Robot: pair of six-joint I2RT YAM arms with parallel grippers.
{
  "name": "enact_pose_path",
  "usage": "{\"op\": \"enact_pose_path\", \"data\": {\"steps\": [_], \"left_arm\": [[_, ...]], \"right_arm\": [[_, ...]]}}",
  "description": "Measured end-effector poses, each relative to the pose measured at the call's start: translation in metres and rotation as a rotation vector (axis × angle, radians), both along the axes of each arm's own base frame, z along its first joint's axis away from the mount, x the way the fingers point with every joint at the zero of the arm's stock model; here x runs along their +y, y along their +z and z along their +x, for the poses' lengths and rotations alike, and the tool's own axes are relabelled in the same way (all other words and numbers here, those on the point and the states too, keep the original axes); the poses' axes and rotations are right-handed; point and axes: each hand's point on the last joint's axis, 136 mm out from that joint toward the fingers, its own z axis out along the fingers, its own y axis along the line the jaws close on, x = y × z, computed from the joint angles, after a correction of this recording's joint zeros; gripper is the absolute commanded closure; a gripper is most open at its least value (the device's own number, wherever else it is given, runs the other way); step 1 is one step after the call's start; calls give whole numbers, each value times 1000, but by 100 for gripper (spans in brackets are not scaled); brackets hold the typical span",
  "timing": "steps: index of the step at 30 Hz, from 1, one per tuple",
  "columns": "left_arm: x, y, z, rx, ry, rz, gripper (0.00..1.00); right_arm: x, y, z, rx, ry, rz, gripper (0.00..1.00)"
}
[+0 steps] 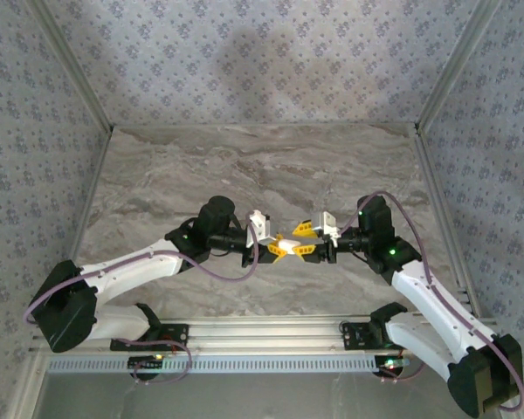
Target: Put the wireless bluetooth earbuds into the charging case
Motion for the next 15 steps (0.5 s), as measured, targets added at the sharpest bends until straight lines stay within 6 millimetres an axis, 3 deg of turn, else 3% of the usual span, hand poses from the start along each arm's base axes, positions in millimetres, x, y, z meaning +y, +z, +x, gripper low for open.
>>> {"op": "enact_pose_path", "data": {"steps": [7,15], "left_arm": [[0,-2,1,2,7,8,85],[-1,2,-1,-4,-7,-10,85]], "right_arm": [[-8,13,13,-34,-70,29,56],[-13,14,27,-24,-147,28,55]]}}
